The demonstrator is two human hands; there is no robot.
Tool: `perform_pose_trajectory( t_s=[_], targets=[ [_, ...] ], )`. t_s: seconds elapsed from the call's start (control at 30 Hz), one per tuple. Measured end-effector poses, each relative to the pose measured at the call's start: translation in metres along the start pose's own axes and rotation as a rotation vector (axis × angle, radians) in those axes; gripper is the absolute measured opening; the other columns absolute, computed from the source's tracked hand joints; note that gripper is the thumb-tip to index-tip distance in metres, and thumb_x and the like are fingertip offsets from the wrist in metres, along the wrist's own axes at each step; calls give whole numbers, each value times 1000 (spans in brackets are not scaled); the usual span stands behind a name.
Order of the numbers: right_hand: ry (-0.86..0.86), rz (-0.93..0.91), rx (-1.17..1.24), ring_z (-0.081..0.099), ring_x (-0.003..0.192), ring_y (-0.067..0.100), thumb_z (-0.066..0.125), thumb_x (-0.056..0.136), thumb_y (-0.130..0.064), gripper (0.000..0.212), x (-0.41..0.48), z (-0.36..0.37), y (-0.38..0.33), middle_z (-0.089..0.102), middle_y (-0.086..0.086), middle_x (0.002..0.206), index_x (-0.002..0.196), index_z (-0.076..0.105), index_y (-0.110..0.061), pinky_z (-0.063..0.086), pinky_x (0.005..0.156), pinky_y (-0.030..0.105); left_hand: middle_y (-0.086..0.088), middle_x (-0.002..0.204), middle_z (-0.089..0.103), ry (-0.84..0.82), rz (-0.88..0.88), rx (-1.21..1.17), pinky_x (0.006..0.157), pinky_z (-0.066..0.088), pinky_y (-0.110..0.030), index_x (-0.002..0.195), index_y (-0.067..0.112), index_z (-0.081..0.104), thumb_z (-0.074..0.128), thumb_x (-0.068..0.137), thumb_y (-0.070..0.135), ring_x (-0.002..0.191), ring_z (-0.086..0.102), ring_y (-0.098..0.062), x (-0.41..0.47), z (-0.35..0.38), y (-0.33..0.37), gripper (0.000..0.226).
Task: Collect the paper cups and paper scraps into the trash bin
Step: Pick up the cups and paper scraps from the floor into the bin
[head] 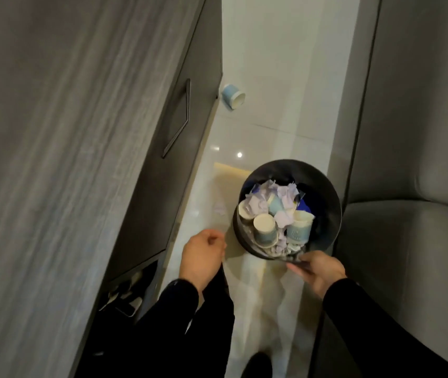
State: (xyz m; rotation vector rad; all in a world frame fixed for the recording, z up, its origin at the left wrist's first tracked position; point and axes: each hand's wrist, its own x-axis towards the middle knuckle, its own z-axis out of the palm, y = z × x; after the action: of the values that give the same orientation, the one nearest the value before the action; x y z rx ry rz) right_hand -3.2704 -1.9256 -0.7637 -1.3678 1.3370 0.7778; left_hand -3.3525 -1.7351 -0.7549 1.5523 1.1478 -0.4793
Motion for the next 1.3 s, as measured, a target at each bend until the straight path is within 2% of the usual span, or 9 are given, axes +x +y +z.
perform_pose_trajectory(
  t_s=[0.13,0.3,0.4,0.53,0.63,0.7,0.8,1.03,1.3],
  targets=[
    [-1,18,23,55,70,29,41,88,12,19,27,29,-29,55,22,101,103,48,3,53,35,29,2,75,69,-35,24,-8,84,53,-36,69,29,61,49,85,14,75,64,-20,48,9,24,25],
    [0,24,34,55,66,24,40,90,11,18,53,49,-52,54,13,74,101,49,0,54,74,38,-5,79,67,-63,9,-4,66,49,-30,73,24,63,47,86,10,65,59,-18,89,24,38,25],
    [-17,28,31,56,66,24,42,87,13,24,61,50,-59,56,13,75,105,51,-1,58,58,35,-5,76,66,-51,-15,31,58,47,-26,85,11,66,45,86,6,61,58,-17,108,30,35,22],
    [36,-3,104,57,63,24,47,88,10,22,63,46,-56,59,18,84,106,52,-1,57,44,27,-16,103,69,-46,-58,212,91,52,-40,92,14,65,48,84,8,94,64,-33,139,34,19,20],
    [118,-17,43,61,83,24,65,85,-15,39,68,43,-47,59,12,101,120,51,-8,61,67,34,-12,117,65,-128,-52,483,96,48,-35,102,18,65,54,83,12,106,60,-30,164,43,5,23],
    [277,-205,-170,55,98,18,72,77,-26,61,70,36,-45,50,7,121,129,44,-13,51,89,30,-9,128,59,-185,-3,680,96,42,-29,113,19,63,56,84,13,114,56,-27,183,52,-4,30],
    [374,-705,-299,50,84,2,70,77,-14,45,68,32,-57,47,8,122,117,52,-25,39,72,-1,-12,142,42,-263,31,889,104,38,-34,125,24,57,54,85,15,124,48,-30,219,67,-18,41],
    [-150,-913,-409,65,77,5,63,82,-6,34,84,50,-85,71,-16,85,90,65,-39,55,66,16,-19,140,33,-304,-57,1057,101,38,-41,131,19,48,58,81,21,123,43,-40,276,93,-60,50],
    [-57,-920,-389,63,79,-7,60,84,-8,33,73,38,-90,67,-14,93,91,61,-40,49,68,4,-21,132,48,109,55,546,99,42,-35,126,1,53,52,86,13,112,53,-35,215,69,-20,42]
  ],
)
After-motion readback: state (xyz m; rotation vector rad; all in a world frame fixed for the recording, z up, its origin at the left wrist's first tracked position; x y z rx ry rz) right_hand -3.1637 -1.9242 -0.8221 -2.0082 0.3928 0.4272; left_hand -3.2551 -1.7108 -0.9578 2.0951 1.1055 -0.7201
